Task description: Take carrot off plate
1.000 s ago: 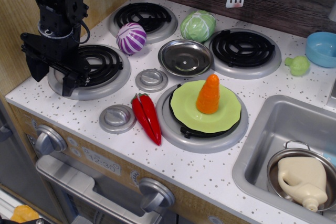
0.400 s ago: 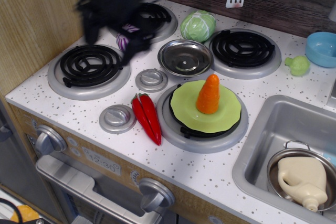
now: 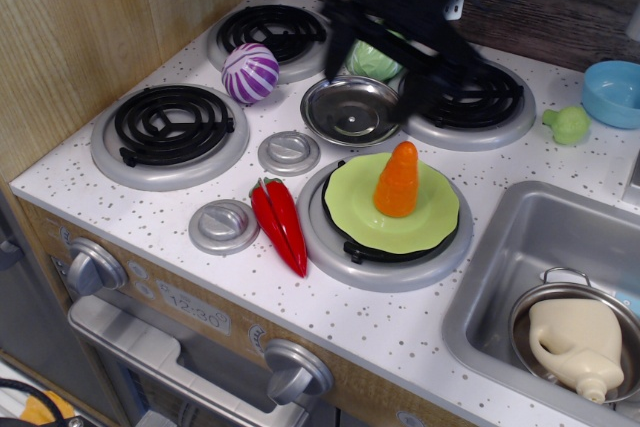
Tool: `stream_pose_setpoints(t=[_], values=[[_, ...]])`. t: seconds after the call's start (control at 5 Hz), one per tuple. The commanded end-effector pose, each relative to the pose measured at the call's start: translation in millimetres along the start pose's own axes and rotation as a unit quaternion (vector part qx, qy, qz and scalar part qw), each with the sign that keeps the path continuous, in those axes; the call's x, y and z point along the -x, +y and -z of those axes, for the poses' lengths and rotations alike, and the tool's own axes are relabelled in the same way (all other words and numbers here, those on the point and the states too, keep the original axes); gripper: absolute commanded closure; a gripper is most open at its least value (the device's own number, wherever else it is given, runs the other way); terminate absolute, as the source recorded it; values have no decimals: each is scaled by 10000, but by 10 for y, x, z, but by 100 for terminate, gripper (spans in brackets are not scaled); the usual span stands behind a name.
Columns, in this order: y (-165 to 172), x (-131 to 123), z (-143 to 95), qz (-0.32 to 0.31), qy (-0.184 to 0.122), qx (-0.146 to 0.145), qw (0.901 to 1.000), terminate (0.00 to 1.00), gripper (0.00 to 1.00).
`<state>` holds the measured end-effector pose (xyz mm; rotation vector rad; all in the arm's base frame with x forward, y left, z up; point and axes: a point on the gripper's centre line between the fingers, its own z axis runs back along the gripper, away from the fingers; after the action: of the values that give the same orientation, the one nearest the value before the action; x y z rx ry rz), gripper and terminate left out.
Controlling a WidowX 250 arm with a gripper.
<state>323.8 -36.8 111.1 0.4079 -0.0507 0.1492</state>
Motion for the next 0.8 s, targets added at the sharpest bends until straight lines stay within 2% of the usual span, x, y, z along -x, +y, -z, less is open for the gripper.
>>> stream_pose_setpoints(t=[0.0, 0.2, 0.4, 0.6], values=[[-123, -38, -232, -201, -180, 209, 9994, 0, 0], [-158, 21, -197, -137, -112, 418, 9990, 0, 0], [-164, 55, -37, -148, -55, 690, 9975, 0, 0], [-109, 69, 122, 5, -130, 628, 9979, 0, 0]])
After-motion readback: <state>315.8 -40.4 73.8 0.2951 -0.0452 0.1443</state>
